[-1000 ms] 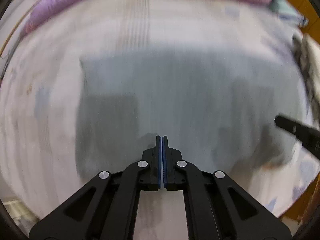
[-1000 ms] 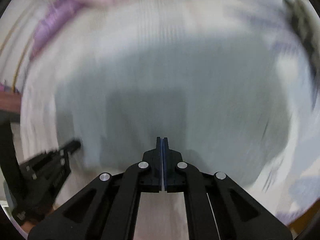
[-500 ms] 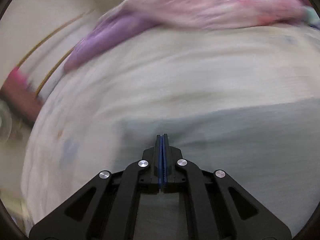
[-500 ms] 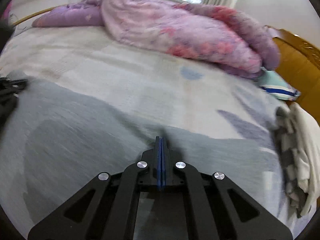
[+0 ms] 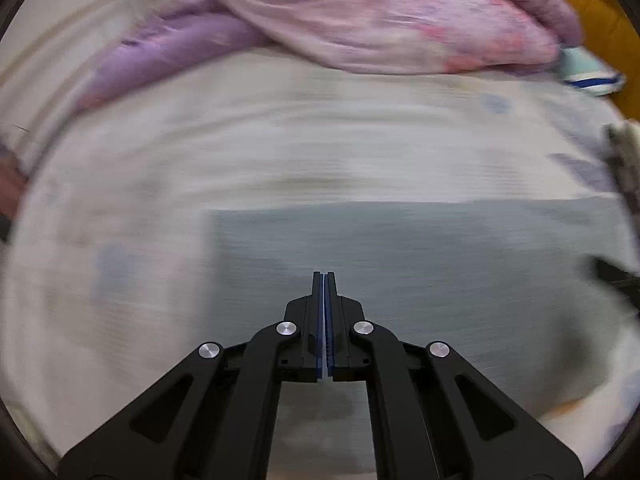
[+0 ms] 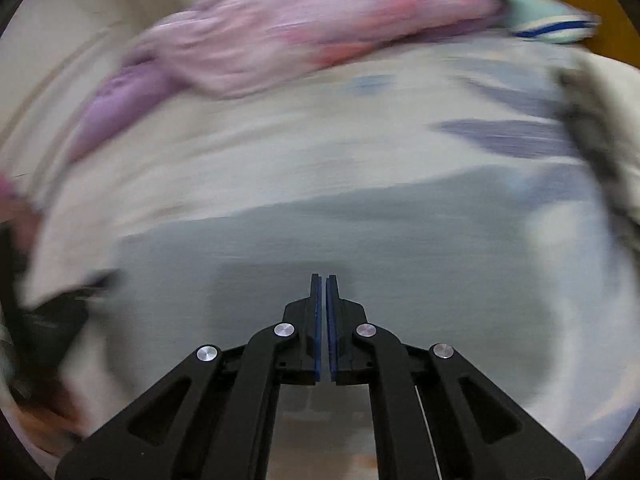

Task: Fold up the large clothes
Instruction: 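Sweep both closed tools over the folded grey hoodie to flatten it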

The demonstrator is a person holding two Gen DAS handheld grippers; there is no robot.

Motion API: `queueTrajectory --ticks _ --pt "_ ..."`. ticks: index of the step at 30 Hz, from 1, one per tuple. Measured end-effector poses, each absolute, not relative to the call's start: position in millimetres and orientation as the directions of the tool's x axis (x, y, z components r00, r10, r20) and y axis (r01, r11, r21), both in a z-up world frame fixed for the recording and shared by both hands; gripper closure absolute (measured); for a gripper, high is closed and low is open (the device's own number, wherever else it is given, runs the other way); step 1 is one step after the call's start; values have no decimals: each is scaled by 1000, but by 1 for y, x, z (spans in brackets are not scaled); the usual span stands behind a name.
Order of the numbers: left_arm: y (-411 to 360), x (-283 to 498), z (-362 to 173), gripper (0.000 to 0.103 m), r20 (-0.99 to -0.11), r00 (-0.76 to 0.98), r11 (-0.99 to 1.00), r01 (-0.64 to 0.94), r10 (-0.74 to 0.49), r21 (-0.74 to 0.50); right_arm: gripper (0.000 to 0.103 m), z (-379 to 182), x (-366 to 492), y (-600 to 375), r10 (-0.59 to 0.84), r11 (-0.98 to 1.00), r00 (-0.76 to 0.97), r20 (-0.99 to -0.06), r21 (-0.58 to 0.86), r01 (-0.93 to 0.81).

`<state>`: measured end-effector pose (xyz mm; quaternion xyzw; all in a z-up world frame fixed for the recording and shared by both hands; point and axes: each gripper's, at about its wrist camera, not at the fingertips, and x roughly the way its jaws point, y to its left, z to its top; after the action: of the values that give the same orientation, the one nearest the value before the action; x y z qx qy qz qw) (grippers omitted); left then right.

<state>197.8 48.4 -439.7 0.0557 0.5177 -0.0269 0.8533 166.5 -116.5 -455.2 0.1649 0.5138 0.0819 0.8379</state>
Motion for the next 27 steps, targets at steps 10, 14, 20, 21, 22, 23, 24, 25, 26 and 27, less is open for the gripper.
queueTrajectory --ticks 10,14,20,21,22,23,24,25,26,27 --pt "18 144 -470 101 -951 281 978 195 -126 -72 100 -496 143 -79 409 912 176 -895 409 -38" --pt "27 107 -484 100 -978 199 975 220 -62 -17 103 -526 94 -90 399 912 37 -916 401 84" --pt "27 114 -456 88 -981 189 972 234 -40 6 87 -495 86 -131 367 912 89 -926 377 161" --pt "27 117 -452 79 -982 187 973 230 -34 10 78 -487 90 -140 352 916 103 -930 365 165" --pt "27 121 -448 65 -981 192 974 228 -36 8 55 -481 92 -148 337 920 118 -934 353 169" --pt "26 126 -442 64 -977 209 974 225 -38 10 33 -473 94 -158 319 922 151 -936 343 177" --pt "23 128 -440 64 -976 214 975 224 -34 15 29 -465 91 -169 312 919 199 -929 348 185" --pt "21 131 -437 64 -977 213 975 220 -33 15 23 -458 91 -181 315 911 240 -918 363 194" --pt "20 133 -434 60 -977 210 976 216 -37 9 15 -454 95 -197 326 898 269 -906 386 210" --pt "18 137 -430 57 -976 212 977 214 -47 0 13 -452 98 -209 328 891 278 -903 394 227"
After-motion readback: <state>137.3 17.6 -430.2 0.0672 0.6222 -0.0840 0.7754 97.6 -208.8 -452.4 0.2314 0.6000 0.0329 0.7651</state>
